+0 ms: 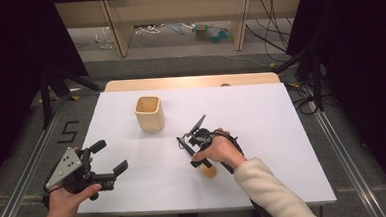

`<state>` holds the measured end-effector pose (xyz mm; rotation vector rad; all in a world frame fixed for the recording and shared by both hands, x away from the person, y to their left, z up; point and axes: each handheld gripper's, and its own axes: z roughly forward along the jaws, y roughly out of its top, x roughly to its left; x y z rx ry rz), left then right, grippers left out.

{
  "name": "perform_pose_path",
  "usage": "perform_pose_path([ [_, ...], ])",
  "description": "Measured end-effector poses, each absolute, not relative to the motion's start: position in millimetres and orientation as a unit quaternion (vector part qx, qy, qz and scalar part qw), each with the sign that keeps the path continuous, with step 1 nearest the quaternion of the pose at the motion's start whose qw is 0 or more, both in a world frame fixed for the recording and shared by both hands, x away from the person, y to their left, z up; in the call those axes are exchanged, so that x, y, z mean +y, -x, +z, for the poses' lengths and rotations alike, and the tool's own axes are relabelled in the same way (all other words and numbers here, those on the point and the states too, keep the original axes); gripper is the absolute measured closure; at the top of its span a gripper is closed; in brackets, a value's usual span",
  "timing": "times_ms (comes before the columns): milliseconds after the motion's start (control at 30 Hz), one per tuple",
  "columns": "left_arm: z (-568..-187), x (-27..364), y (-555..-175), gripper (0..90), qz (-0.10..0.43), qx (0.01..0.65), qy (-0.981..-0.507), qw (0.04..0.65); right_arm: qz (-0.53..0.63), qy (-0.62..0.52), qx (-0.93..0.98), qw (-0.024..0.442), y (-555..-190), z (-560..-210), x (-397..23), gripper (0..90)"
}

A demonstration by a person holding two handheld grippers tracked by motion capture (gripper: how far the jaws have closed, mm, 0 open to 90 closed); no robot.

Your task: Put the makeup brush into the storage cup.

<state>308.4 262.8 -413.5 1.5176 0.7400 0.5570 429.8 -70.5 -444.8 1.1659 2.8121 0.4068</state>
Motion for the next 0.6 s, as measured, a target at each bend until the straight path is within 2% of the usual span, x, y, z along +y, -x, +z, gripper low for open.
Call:
perform_pose_path([
  [600, -414, 263, -308, 0.0, 0.242, 0.325, -0.663, 0.629, 0.094, -0.406, 0.909, 0.020, -433, -453, -59, 36.9],
])
